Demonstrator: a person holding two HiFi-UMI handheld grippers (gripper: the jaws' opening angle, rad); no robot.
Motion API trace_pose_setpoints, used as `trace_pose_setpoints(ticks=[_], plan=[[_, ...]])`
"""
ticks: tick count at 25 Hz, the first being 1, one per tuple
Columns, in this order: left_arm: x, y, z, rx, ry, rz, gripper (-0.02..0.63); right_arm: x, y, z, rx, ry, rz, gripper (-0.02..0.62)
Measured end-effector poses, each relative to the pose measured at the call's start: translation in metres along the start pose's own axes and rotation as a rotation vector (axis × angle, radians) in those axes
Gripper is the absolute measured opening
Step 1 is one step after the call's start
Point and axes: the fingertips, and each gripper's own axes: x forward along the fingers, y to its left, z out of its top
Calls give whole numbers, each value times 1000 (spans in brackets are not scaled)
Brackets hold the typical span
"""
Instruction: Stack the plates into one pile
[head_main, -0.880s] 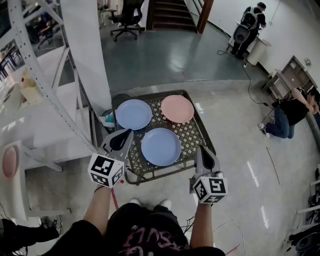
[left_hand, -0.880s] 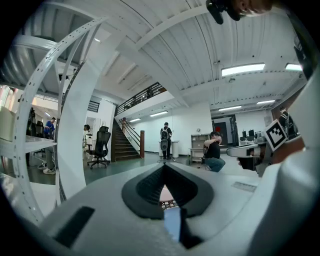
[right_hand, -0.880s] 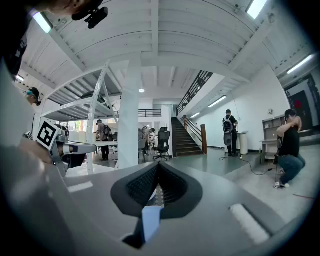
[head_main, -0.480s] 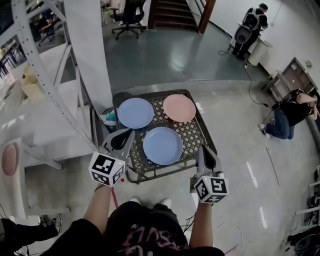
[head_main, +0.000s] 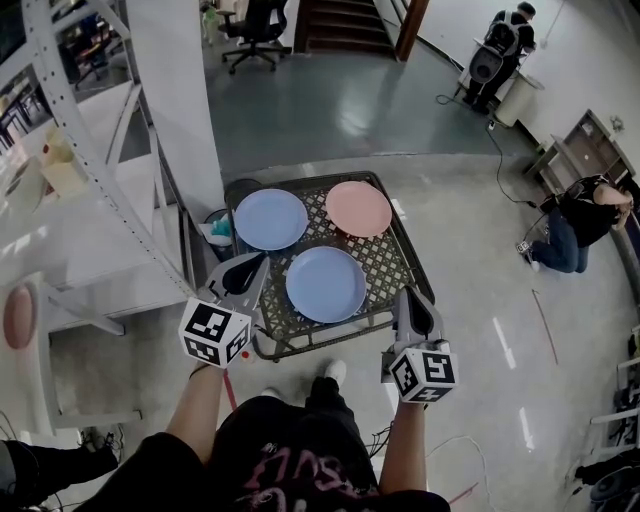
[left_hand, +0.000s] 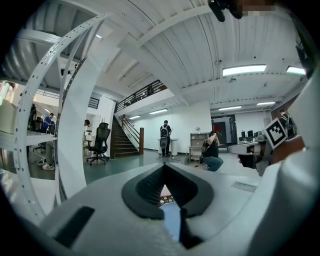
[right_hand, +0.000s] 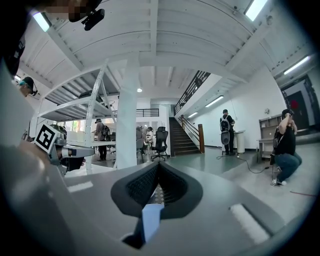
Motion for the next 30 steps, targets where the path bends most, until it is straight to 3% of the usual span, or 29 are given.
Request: trace_pose_setpoints(ticks=[11, 30], plan=[[27, 0, -21, -24, 60, 32, -2, 22, -25, -17, 22, 40, 22, 11], [125, 18, -80, -63, 241, 128, -2, 128, -103, -75, 100, 175, 132, 11]])
